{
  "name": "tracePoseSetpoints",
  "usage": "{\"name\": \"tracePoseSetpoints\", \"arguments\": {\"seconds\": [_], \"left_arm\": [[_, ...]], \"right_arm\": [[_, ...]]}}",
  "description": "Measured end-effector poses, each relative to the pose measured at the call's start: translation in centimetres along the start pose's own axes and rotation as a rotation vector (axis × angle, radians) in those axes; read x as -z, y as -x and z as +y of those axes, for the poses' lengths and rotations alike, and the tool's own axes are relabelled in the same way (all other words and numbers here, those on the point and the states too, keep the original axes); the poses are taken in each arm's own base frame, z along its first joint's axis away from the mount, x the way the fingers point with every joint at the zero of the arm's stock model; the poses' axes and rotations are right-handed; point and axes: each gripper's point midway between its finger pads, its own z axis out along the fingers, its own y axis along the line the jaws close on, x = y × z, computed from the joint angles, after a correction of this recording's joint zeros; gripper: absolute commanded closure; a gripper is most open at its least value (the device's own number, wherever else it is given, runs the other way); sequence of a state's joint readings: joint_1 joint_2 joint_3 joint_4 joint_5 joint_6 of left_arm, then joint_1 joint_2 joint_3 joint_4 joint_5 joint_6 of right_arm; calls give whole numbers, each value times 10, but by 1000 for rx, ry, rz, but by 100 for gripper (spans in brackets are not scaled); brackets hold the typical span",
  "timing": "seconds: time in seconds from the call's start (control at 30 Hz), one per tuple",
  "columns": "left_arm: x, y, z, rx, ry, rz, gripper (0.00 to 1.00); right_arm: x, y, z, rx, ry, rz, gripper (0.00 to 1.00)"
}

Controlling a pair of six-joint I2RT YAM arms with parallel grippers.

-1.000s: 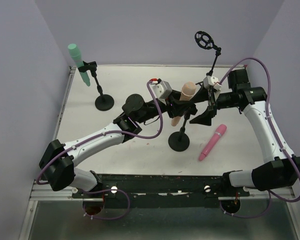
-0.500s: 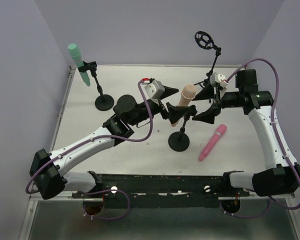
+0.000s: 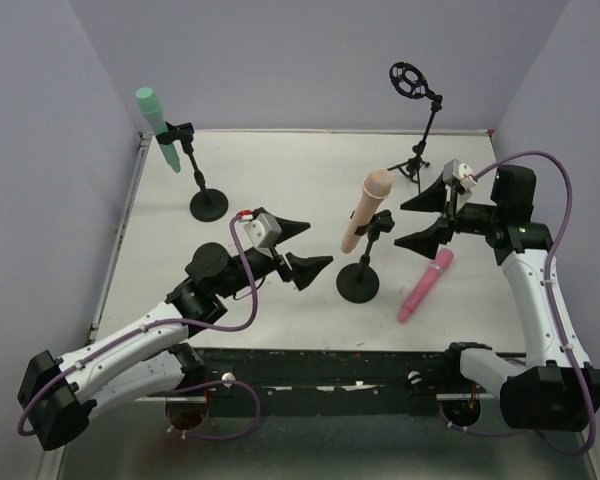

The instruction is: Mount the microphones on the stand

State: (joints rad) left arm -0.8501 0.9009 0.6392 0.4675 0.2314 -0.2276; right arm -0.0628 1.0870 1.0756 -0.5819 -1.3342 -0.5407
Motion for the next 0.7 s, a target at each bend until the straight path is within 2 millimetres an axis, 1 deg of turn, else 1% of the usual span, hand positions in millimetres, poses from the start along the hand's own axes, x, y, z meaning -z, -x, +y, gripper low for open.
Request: {"name": "tracePoseSetpoints", "arguments": {"seconds": [0.07,0.13,0.27,0.37,0.57,0.7], "left_arm": [[13,-16,2,13,17,22,1],[27,-28,2,24,32,34,1],[44,-32,4,52,64,21,1],[59,-40,6,81,92,5,1],[82,-69,12,155,145,13,1],[87,-71,12,182,159,-1,1]], "right_arm": [[-1,-8,0,-12,3,-1,0],[-3,-19,1,-24,14,-2,0],[-8,-52,12,-36,77,-20,0],[-11,-74,14,-40,106,-23,0],[-17,-94,11,5,149,-27,0],[-26,-104,11,41,208,-20,2]]}}
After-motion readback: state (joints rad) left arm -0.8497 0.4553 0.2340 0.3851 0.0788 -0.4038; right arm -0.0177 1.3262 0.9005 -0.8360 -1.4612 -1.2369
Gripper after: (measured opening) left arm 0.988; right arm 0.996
